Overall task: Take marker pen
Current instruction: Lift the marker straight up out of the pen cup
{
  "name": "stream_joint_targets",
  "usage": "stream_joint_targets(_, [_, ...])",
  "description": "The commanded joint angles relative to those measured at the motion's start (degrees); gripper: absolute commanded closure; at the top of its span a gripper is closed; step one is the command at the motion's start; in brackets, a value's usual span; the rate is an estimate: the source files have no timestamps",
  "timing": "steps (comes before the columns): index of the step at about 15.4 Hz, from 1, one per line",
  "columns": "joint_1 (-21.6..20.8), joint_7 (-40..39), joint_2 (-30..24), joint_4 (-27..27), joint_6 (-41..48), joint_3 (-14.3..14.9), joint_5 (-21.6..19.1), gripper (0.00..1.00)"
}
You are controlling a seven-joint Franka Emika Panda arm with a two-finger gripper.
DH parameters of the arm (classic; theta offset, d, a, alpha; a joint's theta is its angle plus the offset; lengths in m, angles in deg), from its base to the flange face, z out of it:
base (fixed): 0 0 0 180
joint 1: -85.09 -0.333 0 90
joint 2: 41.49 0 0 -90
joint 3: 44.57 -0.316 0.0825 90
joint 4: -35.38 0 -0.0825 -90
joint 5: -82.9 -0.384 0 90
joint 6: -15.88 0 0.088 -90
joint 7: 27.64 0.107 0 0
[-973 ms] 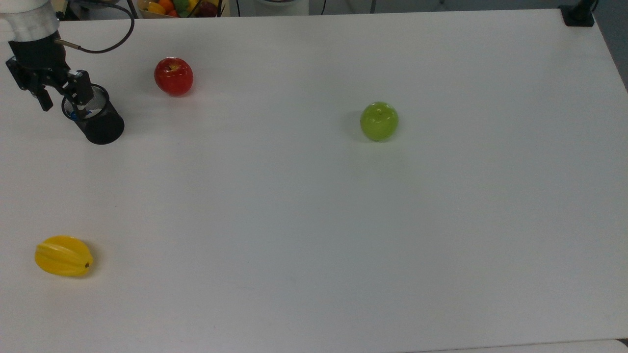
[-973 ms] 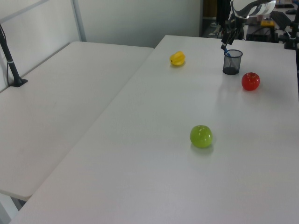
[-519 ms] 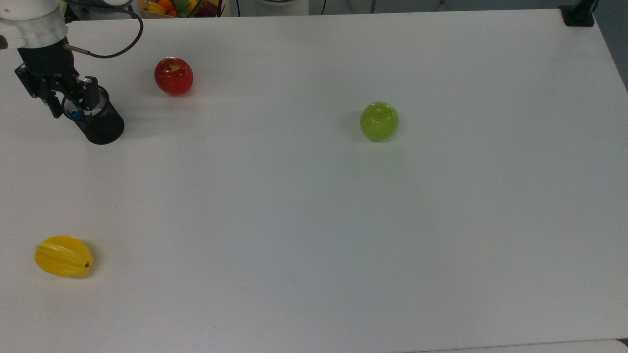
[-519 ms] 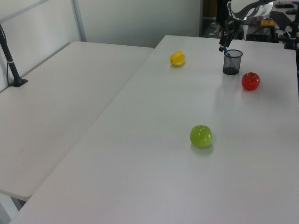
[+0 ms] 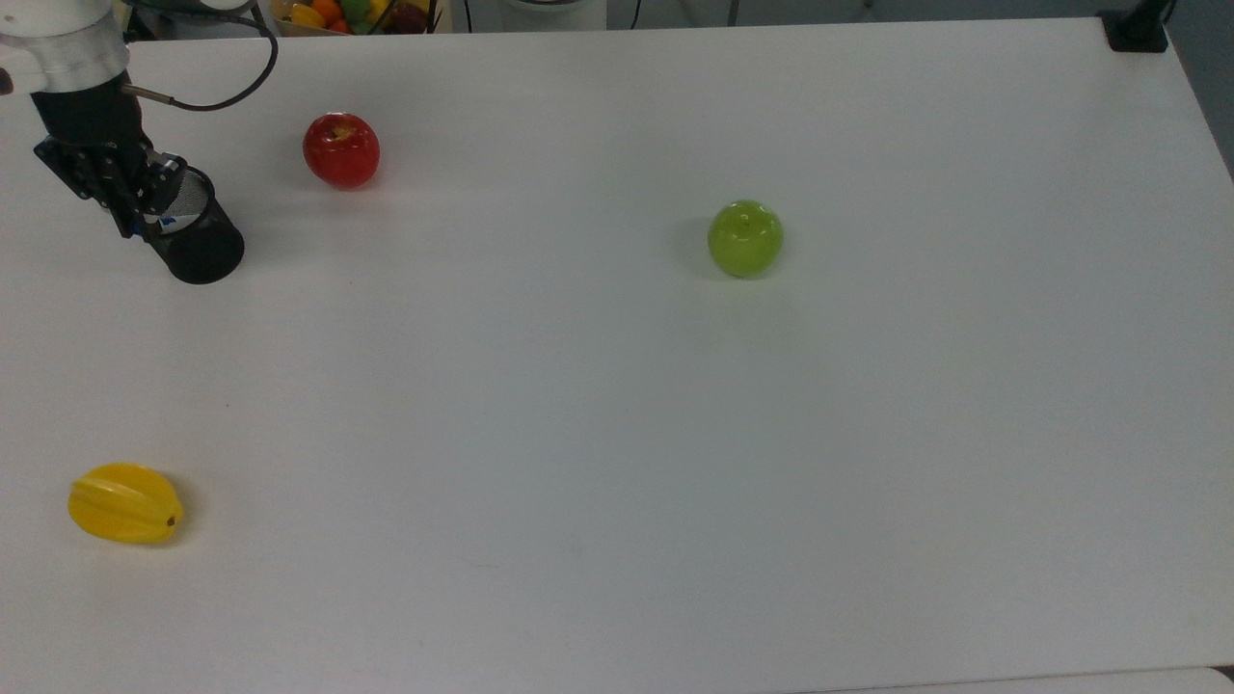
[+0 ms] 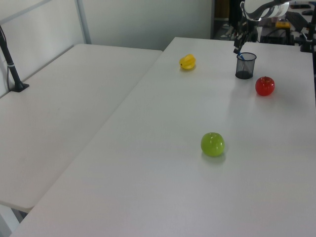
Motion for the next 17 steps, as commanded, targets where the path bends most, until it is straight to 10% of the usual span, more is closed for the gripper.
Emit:
stream_joint_targets(1, [-0.34, -1.89, -0.61, 0.38, 0.41, 0.61, -1.42, 0.86])
stream_joint_targets(17, [-1.04, -1.72, -9.83, -2.79, 0.67, -0.09, -0.45, 0.92])
